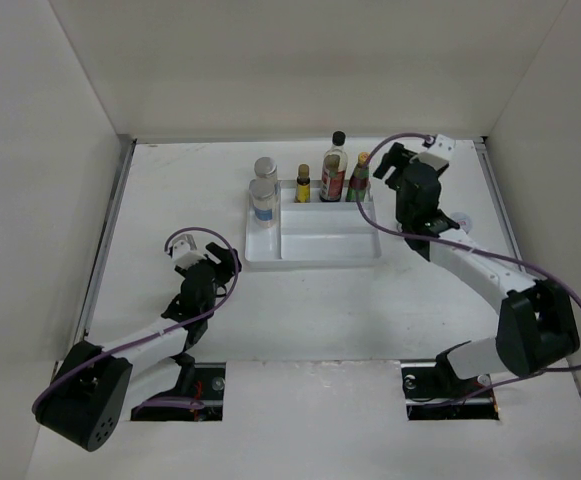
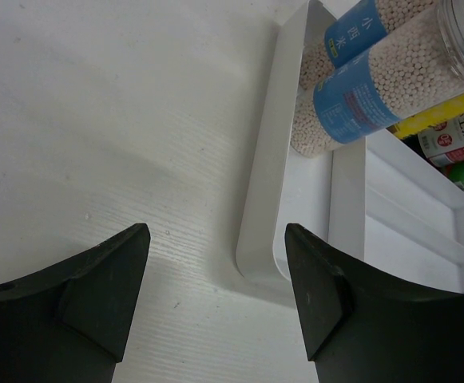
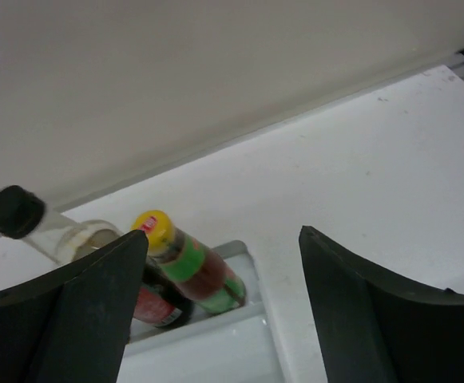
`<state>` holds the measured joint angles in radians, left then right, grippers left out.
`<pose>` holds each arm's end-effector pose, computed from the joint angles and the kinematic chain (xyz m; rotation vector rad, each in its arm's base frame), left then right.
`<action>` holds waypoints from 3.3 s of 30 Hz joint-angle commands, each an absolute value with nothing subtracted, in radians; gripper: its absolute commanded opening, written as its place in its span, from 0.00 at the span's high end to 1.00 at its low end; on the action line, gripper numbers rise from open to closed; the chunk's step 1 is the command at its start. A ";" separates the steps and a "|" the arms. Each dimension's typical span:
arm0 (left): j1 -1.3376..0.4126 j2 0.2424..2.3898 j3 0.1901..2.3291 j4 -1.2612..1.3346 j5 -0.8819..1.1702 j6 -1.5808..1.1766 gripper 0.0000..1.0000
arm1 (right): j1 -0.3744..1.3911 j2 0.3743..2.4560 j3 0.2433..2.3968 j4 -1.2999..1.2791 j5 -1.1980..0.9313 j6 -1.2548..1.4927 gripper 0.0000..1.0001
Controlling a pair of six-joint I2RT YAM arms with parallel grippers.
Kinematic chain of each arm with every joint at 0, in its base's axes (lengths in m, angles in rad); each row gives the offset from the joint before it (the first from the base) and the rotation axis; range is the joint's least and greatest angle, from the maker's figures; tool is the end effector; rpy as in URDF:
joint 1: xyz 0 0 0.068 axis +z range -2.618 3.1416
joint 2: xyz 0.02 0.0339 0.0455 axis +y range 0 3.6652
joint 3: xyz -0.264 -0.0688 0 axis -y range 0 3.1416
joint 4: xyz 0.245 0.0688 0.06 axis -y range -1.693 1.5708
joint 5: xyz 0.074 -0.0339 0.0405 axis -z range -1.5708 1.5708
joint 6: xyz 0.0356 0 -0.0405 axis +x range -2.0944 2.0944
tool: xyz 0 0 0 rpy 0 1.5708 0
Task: Organize the condiment bottles
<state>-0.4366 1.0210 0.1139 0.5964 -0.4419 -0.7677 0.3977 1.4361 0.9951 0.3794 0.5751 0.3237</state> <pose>0.1708 -0.0629 0.1501 -0.6029 1.7722 -0.4210 0.3167 0.1120 0.3184 0.3767 1.5788 0.0862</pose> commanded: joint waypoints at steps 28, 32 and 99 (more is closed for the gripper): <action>-0.443 1.045 0.144 0.660 -0.417 -0.788 0.33 | 0.232 1.545 0.882 0.262 0.618 0.382 0.51; -0.443 1.037 0.141 0.663 -0.410 -0.788 0.33 | 0.315 1.453 0.867 0.287 0.695 0.322 0.52; -0.450 1.023 0.129 0.664 -0.416 -0.805 0.31 | 0.042 1.290 0.695 0.153 0.743 0.400 0.00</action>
